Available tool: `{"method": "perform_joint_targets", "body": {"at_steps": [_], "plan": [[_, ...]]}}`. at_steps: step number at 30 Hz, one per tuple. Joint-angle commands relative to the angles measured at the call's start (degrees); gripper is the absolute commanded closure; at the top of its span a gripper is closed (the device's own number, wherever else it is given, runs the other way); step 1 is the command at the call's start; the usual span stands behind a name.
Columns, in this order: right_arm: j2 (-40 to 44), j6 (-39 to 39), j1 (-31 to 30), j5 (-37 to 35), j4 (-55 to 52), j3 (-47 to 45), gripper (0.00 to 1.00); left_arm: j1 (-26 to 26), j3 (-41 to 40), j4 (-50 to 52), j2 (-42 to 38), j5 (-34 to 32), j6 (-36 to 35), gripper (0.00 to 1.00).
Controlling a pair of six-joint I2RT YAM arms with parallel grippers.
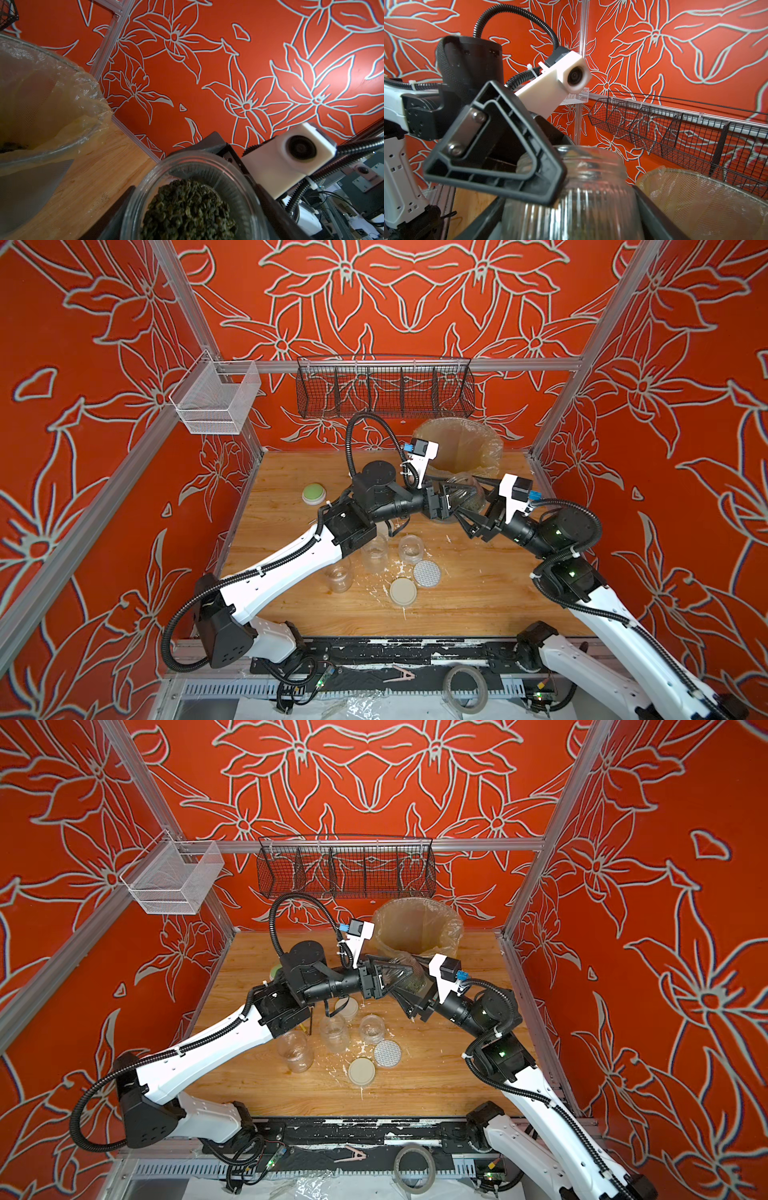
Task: Empty moldy tea leaves from jars
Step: Adjust the jar.
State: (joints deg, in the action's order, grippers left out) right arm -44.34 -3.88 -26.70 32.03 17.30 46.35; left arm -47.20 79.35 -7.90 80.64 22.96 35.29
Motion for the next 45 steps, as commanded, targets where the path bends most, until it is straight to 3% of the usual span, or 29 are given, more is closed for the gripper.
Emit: {"method": "perform_joint_targets", "body": {"at_steps": [1,3,6,9,10,13,18,26,33,38,45], "plan": [[1.18,1.19,-0.33,0.46,2.61,1.99,0.97,-0.35,1.57,2.00,0.58,0.84,1.31,0.40],[1.09,1.31,-0.29,-0.14,2.55,1.99,0.86,-0.35,2.15,3.38,0.57,0.80,1.87,0.48],[1.19,1.45,-0.30,-1.42,2.93,1.67,0.47,-0.35,3.23,5.26,0.29,-0.64,4.19,0.63],[1.45,1.20,-0.37,-3.18,6.07,0.00,0.13,-0.35,4.37,6.88,-0.30,-3.55,8.04,0.78],[1.45,1.39,-0.33,-3.97,6.96,-0.59,0.10,-0.36,4.50,7.43,-0.52,-4.95,9.43,0.84],[1.13,2.41,-0.37,-5.00,9.79,-2.05,0.10,-0.35,4.41,7.02,-1.06,-6.90,12.07,0.92],[0.07,3.17,-0.31,-4.26,15.27,-4.52,0.10,-0.34,4.62,7.84,-2.16,-10.19,13.76,0.97],[-1.93,4.39,-0.37,-0.74,26.95,-10.10,0.11,-0.35,5.98,8.31,-2.57,-10.77,14.60,0.99],[-6.39,3.71,-0.35,-0.70,32.61,-9.44,0.11,-0.35,6.14,6.93,-2.32,-8.82,16.63,0.99],[-9.03,2.59,-0.46,-0.04,35.78,-8.55,0.17,-0.22,5.73,5.87,-2.25,-7.98,18.27,0.99],[-10.83,2.20,-0.45,-0.04,37.90,-7.94,0.13,-0.09,5.90,5.18,-2.08,-6.95,19.20,0.99]]}}
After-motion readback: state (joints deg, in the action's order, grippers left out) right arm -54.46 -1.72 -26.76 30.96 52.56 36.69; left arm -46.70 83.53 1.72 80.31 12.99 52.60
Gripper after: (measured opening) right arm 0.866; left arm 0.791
